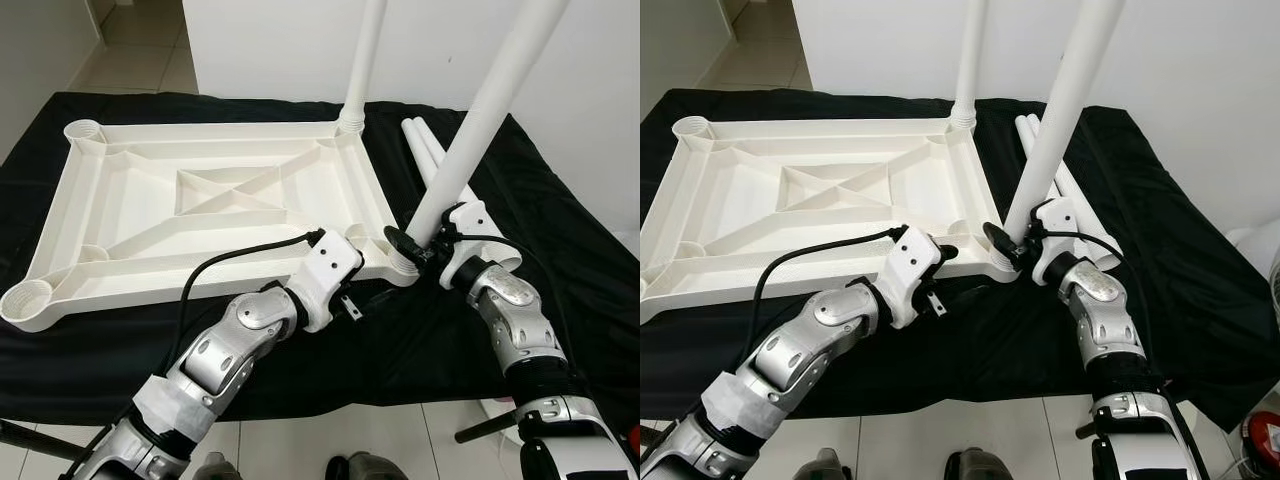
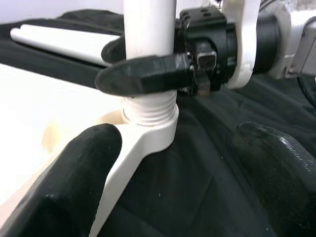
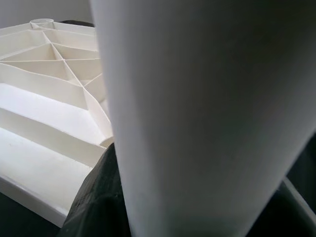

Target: Building children table

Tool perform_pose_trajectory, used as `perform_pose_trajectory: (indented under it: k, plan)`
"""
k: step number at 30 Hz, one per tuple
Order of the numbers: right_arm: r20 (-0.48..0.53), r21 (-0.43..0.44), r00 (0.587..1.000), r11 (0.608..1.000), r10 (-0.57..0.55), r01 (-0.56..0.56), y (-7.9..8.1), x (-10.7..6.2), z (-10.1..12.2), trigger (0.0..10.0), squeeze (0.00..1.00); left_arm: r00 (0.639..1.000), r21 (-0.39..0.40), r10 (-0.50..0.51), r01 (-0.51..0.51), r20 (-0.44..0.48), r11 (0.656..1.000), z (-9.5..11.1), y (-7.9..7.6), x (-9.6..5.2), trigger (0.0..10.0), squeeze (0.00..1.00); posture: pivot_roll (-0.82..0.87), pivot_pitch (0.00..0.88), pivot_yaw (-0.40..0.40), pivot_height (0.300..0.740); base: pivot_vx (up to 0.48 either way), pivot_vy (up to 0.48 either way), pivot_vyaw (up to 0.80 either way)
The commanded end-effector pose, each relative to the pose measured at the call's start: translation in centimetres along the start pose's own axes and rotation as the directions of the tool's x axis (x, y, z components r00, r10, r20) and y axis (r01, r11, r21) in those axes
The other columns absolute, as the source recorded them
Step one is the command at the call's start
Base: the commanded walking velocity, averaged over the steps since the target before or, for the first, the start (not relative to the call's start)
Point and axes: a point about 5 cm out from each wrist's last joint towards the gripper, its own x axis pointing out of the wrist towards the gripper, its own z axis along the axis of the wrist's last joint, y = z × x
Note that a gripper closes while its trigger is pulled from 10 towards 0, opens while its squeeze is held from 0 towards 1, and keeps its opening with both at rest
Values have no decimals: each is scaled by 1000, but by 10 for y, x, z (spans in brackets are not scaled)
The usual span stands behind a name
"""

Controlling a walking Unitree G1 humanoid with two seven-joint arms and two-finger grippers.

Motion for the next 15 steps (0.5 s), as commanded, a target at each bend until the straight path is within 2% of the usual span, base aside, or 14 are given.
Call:
perform_pose_trajectory:
  k: [1,2,3,4,7,11,15]
  plan:
    - [-55,59,998,998,-29,32,5,-5,-16,10000,0,1000,24,12,-12,5,1000,3,3,2,10000,0,45,32,-44,740,0,0,0]
    - [-55,59,998,998,-29,32,5,-5,-16,10000,0,1000,24,12,-12,5,1000,3,3,2,10000,0,45,32,-44,740,0,0,0]
    - [-72,64,994,994,-88,92,10,-4,-18,10000,0,999,16,30,-30,15,999,5,4,4,10000,0,38,30,-45,740,0,0,0]
    - [-72,64,994,994,-88,92,10,-4,-18,10000,0,999,16,30,-30,15,999,5,4,4,10000,0,38,30,-45,740,0,0,0]
    - [-98,68,979,980,-177,184,14,-5,-21,10000,0,999,6,46,-47,23,999,5,4,7,10000,0,31,23,-49,740,0,0,0]
    - [-111,63,966,968,-235,243,17,-6,-25,10000,0,998,-1,46,-46,31,999,4,3,6,10000,0,23,17,-51,740,0,0,0]
    - [-117,95,937,935,-329,340,24,-7,-30,10000,0,997,-10,68,-67,26,998,1,8,2,10000,0,11,20,-45,740,0,0,0]
